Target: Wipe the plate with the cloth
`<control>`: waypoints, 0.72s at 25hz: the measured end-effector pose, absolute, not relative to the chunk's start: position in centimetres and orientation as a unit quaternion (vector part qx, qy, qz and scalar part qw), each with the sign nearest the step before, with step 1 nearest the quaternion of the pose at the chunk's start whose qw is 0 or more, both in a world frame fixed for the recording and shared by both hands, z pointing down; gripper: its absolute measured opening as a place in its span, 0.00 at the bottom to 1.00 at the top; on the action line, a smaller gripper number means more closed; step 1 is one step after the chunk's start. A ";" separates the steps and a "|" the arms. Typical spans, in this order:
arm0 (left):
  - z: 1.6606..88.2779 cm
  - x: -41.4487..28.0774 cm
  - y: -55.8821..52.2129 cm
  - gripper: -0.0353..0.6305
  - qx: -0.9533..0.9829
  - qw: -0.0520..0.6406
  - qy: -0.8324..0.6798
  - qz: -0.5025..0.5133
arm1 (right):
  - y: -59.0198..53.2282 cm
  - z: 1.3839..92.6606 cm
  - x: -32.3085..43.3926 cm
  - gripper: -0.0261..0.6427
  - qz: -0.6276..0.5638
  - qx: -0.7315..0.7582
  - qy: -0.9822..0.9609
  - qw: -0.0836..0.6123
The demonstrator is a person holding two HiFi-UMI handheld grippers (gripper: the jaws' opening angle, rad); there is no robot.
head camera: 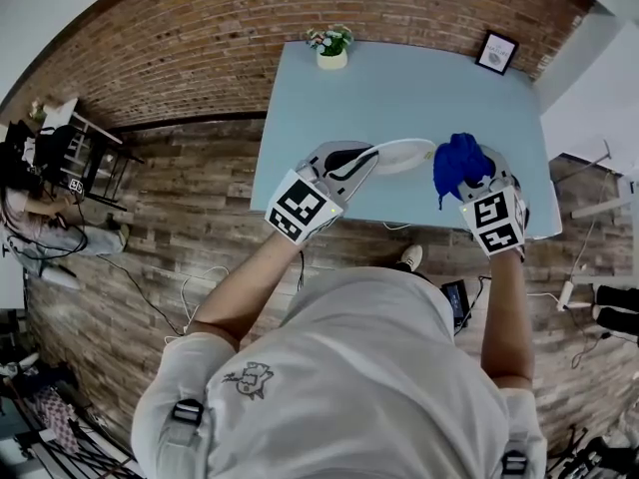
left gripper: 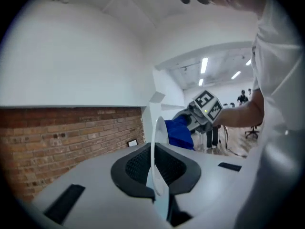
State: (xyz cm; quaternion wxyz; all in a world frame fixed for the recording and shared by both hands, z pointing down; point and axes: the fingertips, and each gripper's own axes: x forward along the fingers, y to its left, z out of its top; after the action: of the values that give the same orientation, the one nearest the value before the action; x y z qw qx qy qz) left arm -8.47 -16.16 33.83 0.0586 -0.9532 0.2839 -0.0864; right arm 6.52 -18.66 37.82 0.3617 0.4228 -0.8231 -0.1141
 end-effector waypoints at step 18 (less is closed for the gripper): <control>31.6 -5.6 -11.7 0.09 -0.844 0.453 0.226 -0.180 | -14.0 29.6 -0.3 0.28 -0.136 0.261 -0.903 0.311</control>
State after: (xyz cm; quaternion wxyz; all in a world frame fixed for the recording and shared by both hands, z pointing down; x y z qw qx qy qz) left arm -5.57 -11.74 31.57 0.4525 -0.8438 0.2256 -0.1798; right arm -0.33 -13.97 29.63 0.3114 0.2612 -0.9035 -0.1361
